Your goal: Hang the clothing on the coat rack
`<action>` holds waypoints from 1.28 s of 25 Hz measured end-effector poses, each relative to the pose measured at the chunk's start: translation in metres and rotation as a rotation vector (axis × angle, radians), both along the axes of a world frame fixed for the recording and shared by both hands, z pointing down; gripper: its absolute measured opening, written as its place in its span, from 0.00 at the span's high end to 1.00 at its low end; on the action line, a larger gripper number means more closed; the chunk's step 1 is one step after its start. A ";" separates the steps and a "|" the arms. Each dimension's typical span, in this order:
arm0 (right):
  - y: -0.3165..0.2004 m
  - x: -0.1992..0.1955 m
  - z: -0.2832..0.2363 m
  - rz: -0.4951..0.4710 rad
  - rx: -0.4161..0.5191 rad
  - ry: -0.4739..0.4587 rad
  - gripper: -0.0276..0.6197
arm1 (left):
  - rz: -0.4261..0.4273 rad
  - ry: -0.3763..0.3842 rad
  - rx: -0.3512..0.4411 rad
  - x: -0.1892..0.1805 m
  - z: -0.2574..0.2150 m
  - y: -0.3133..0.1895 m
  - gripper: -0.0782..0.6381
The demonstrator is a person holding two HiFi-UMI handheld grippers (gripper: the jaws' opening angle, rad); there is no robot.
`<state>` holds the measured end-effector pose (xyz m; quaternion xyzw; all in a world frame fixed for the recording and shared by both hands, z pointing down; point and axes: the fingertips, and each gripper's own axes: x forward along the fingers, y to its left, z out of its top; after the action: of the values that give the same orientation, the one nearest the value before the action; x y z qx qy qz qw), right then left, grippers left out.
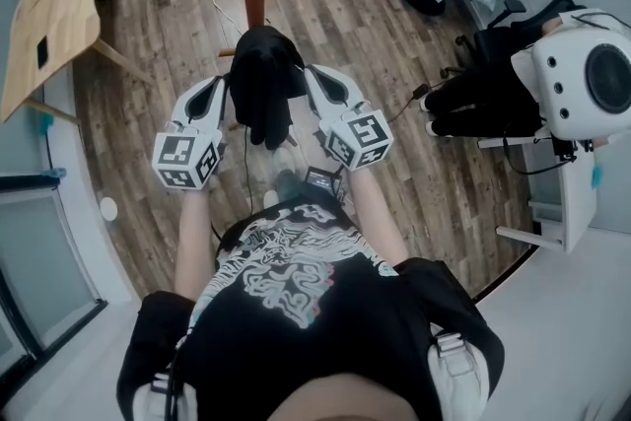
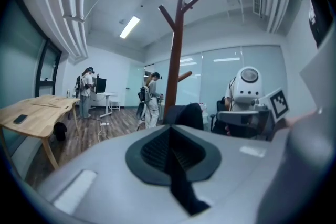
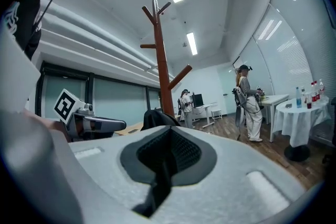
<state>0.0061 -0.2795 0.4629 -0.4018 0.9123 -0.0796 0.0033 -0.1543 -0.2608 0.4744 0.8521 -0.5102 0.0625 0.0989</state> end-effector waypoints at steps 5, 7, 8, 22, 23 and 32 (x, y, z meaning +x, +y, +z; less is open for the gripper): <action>0.021 0.003 -0.001 0.070 0.017 0.013 0.96 | -0.007 0.060 0.013 -0.011 -0.011 0.028 0.91; 0.031 0.002 -0.001 0.086 0.022 0.021 0.96 | -0.013 0.058 0.006 -0.016 -0.009 0.038 0.91; 0.036 0.002 -0.002 0.087 0.021 0.019 0.96 | -0.017 0.055 0.002 -0.018 -0.007 0.042 0.91; 0.124 0.034 -0.006 0.117 0.011 0.018 0.96 | -0.040 0.092 -0.011 0.002 -0.008 0.114 0.91; 0.129 0.037 -0.007 0.117 0.019 0.032 0.96 | -0.042 0.088 -0.009 0.006 -0.009 0.117 0.91; 0.146 0.070 -0.014 0.175 0.062 0.067 0.96 | -0.072 0.047 0.008 0.034 -0.018 0.142 0.91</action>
<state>0.0764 -0.1336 0.4493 -0.4819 0.8754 -0.0371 -0.0077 -0.1204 -0.1186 0.4561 0.8346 -0.5385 0.0366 0.1096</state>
